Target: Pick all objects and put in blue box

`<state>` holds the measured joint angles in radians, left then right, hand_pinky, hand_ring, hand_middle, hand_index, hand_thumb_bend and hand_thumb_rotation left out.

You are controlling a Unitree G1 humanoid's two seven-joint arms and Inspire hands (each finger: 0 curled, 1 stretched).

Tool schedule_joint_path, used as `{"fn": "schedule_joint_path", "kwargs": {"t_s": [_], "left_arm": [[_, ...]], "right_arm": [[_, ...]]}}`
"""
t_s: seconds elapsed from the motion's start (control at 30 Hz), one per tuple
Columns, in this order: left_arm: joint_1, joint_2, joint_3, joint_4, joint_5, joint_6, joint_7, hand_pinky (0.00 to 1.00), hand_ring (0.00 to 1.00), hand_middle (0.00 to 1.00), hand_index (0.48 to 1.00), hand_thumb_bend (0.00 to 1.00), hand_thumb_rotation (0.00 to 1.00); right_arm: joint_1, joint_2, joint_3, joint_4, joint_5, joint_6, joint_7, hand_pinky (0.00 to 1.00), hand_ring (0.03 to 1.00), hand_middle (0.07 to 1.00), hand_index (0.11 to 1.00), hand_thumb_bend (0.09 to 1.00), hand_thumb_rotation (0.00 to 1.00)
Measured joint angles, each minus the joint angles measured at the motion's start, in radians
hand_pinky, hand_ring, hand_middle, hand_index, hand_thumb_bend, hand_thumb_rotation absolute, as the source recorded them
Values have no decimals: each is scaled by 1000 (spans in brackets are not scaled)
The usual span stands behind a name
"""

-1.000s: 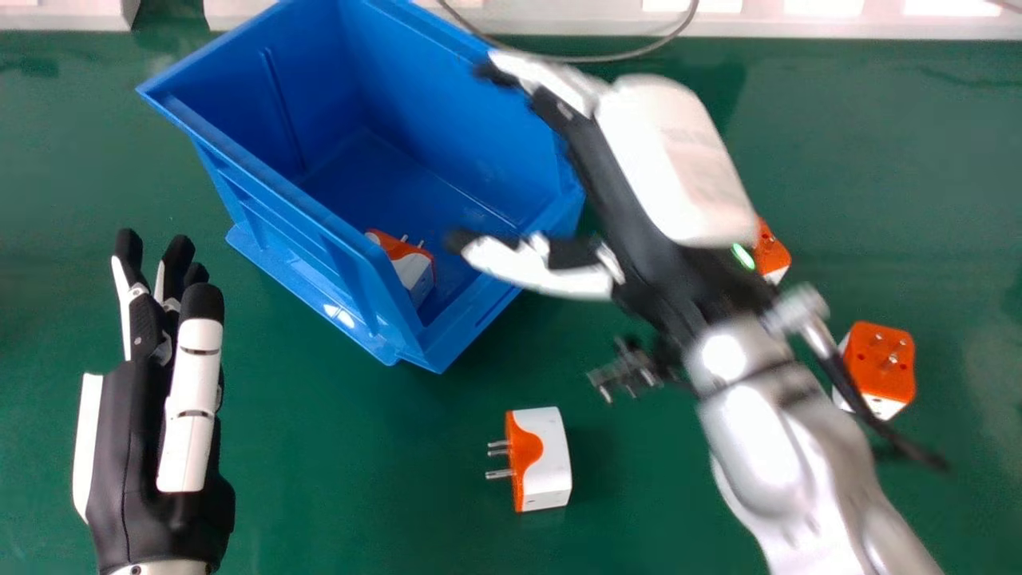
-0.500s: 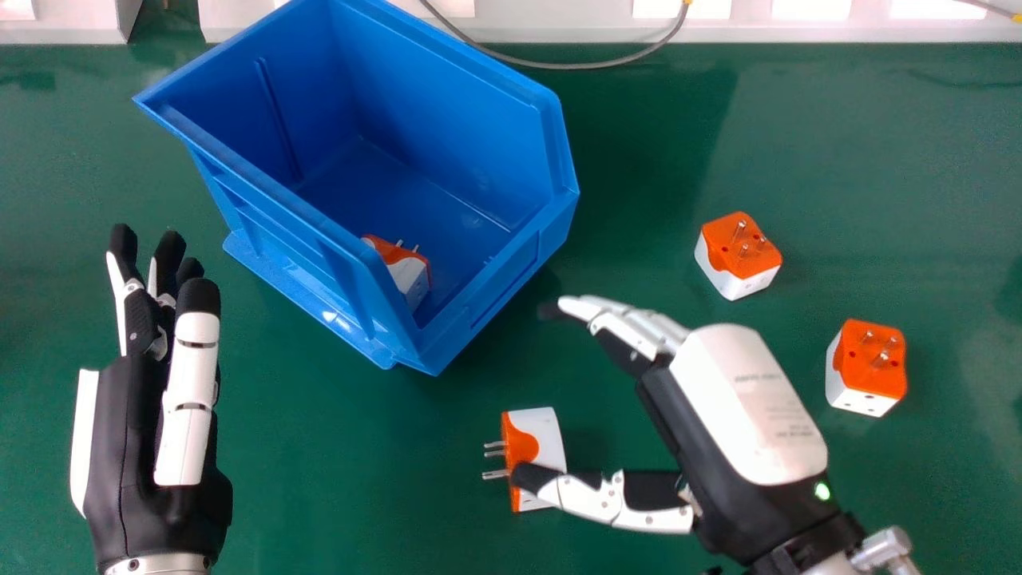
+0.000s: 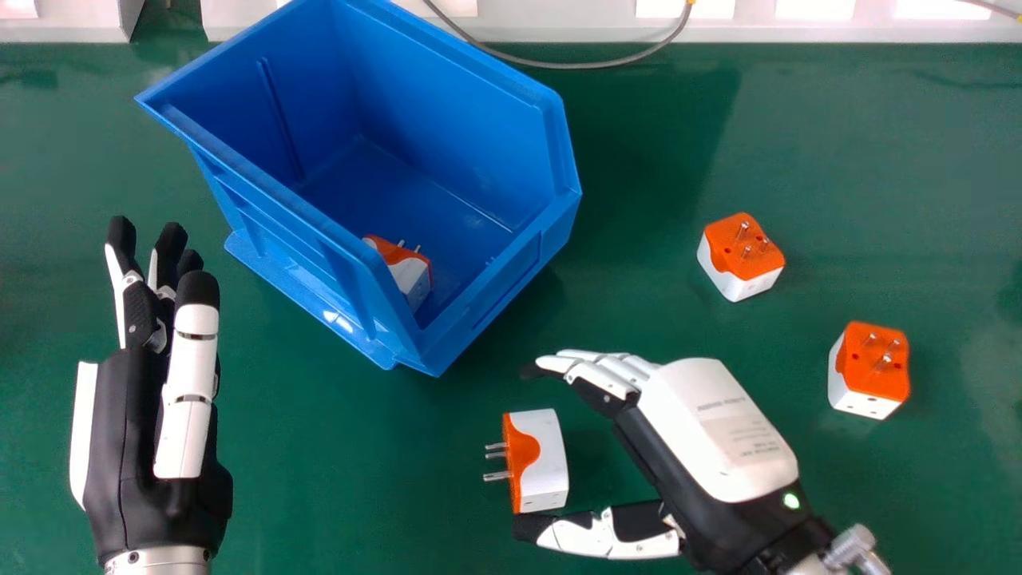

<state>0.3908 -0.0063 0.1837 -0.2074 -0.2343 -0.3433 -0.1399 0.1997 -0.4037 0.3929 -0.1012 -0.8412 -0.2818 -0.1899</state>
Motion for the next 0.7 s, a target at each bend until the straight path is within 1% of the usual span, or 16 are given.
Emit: {"fn": "schedule_joint_path", "kwargs": {"t_s": [0.13,0.2,0.33,0.43,0.5,0.57,0.6,0.67,0.7], "left_arm": [[0,6,0,-1,0,4,0,1000,1000,1000,1000,432,759],[0,7,0,-1,0,5,1,1000,1000,1000,998,434,749],[0,7,0,-2,0,5,4,1000,1000,1000,999,435,738],[-1,9,0,-3,1,6,6,1000,1000,1000,1000,454,757],[0,14,0,-4,2,6,9,1000,1000,1000,1000,460,771],[0,17,1,-8,10,7,11,1000,1000,1000,1000,472,781],[1,17,1,-11,10,8,11,1000,1000,1000,1000,471,779],[2,20,1,-16,10,13,11,1000,1000,1000,1000,473,780],[2,22,1,-19,9,18,11,1000,1000,1000,1000,474,785]], "right_arm": [[-46,7,7,48,-20,-2,-1,652,776,802,792,463,630],[-70,10,13,76,-32,-2,-1,653,779,809,800,455,630],[-121,17,29,144,-48,2,-3,652,776,810,800,457,592],[-157,21,45,193,-67,4,-15,646,770,806,798,453,577],[-177,23,52,226,-75,5,-23,649,773,808,800,454,572],[-189,24,57,252,-76,8,-24,656,781,814,807,451,572],[-193,23,59,262,-77,8,-26,649,775,809,801,455,555],[-204,23,71,287,-85,9,-32,650,777,811,803,452,565],[-210,23,76,299,-93,9,-34,650,777,811,802,453,566]]}}
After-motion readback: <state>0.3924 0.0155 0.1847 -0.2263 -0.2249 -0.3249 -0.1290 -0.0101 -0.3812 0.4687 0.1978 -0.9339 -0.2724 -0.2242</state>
